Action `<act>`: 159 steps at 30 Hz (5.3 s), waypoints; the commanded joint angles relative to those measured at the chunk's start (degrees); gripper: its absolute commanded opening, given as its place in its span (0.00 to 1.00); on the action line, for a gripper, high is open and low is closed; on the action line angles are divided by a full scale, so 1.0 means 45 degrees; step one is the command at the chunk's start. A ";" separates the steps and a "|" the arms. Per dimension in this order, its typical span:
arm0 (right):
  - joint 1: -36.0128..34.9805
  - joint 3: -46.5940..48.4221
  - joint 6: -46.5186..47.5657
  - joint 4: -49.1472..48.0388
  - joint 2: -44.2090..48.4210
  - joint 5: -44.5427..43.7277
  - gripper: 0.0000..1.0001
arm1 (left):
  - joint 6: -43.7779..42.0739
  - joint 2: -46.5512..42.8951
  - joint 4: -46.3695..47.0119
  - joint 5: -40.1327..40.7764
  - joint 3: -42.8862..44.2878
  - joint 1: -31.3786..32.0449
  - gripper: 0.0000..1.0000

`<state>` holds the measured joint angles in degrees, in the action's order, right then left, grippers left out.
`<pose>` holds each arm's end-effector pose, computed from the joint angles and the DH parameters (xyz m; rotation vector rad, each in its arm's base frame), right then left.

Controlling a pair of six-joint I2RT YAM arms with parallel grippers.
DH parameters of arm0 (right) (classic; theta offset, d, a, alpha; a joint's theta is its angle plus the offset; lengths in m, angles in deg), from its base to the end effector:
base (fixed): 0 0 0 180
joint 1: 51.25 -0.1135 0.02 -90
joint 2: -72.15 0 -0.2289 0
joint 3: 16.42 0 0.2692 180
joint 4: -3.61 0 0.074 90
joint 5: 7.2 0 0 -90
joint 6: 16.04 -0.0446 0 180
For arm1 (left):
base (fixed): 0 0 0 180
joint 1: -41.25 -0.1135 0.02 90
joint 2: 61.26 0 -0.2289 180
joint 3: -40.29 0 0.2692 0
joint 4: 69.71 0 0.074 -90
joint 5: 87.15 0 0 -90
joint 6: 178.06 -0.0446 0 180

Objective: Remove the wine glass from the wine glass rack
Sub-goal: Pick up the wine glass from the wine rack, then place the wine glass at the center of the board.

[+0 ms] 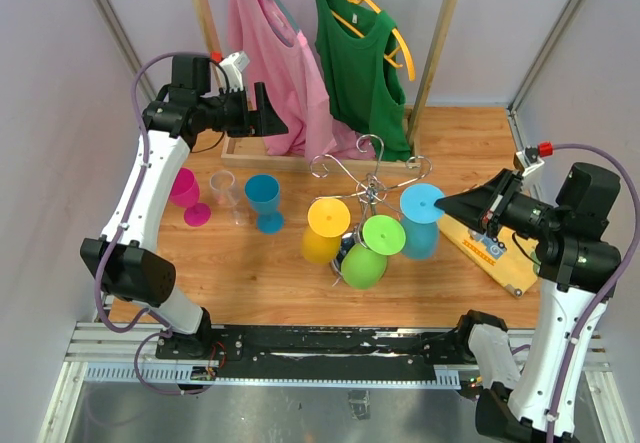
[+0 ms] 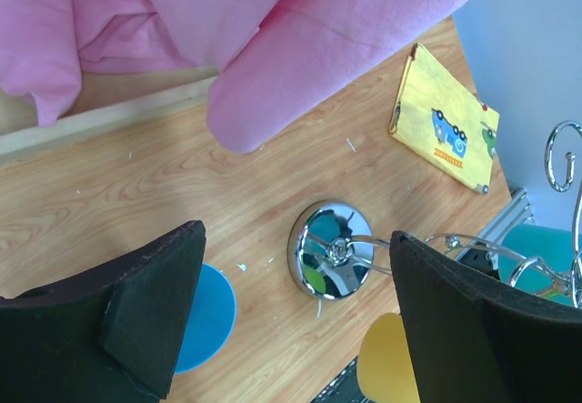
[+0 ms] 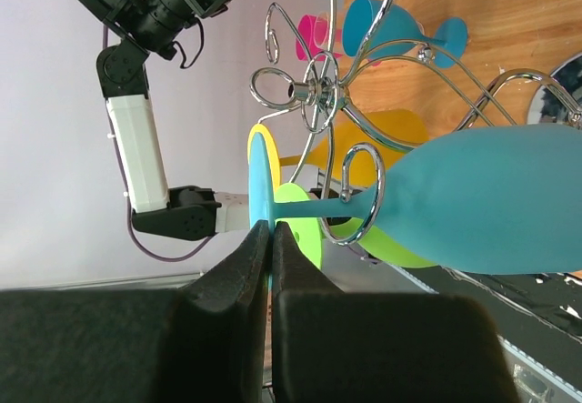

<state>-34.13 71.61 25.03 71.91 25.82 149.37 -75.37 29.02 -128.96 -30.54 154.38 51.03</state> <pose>0.1506 -0.0036 0.4171 0.3882 2.0056 1.5157 0.3487 -0.0850 0.3866 0.2808 2.1808 -0.8576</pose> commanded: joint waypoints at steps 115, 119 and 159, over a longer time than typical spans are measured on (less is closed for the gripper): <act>-0.9428 0.8836 -0.0833 -0.7026 -0.7210 -0.7075 0.01 | 1.1900 -0.1900 1.2068 -0.7004 -0.0446 0.0058 0.81; -0.9951 0.9558 -0.0650 -0.7180 -0.7904 -0.7161 0.01 | 1.1897 -0.2007 1.2186 -0.7171 -0.0598 0.0385 0.80; -1.1460 0.7591 0.0771 -0.8584 -0.8161 -0.7594 0.40 | 1.1303 -0.2150 1.2038 -0.7712 -0.0588 0.1125 0.00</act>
<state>-85.05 107.37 26.25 34.29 -12.19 116.69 -23.24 20.76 -76.65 -62.42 149.85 55.42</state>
